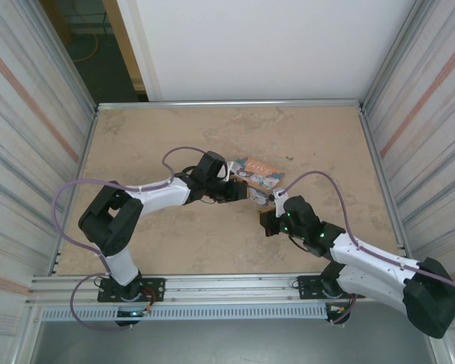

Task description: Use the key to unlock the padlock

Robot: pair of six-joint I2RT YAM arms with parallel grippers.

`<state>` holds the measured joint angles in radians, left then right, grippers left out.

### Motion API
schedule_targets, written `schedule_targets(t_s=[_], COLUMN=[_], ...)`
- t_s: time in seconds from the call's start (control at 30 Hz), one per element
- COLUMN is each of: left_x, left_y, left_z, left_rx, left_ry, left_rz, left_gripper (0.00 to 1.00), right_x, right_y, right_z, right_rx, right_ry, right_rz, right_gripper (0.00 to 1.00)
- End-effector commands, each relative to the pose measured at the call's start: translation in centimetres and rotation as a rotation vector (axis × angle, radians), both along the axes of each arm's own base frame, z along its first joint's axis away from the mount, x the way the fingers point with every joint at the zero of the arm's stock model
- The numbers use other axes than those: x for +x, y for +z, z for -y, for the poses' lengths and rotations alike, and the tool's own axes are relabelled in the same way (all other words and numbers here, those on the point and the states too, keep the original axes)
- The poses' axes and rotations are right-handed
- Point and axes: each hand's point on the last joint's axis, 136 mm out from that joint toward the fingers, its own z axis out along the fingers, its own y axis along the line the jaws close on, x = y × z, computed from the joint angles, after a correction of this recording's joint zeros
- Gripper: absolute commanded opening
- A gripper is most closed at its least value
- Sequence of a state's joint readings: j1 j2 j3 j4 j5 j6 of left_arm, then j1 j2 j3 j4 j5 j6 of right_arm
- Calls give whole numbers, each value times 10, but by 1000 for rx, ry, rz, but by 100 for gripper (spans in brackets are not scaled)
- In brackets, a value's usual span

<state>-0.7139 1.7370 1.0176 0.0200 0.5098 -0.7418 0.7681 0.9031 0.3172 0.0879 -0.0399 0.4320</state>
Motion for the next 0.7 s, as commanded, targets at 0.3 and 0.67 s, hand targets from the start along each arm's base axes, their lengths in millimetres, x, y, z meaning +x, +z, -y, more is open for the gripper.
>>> schedule_targets(t_s=[0.3,0.67], left_x=[8,6], left_y=[44,42], left_z=[23,24], left_rx=[-136,-142], left_ry=[-16,-15], left_rz=[27,21], left_gripper=[24,24], right_x=[8,20], right_y=[4,3], right_z=[15,-9], right_rx=[-41,-100], right_ry=[-88,-70], right_rz=[130,181], right_gripper=[0,0])
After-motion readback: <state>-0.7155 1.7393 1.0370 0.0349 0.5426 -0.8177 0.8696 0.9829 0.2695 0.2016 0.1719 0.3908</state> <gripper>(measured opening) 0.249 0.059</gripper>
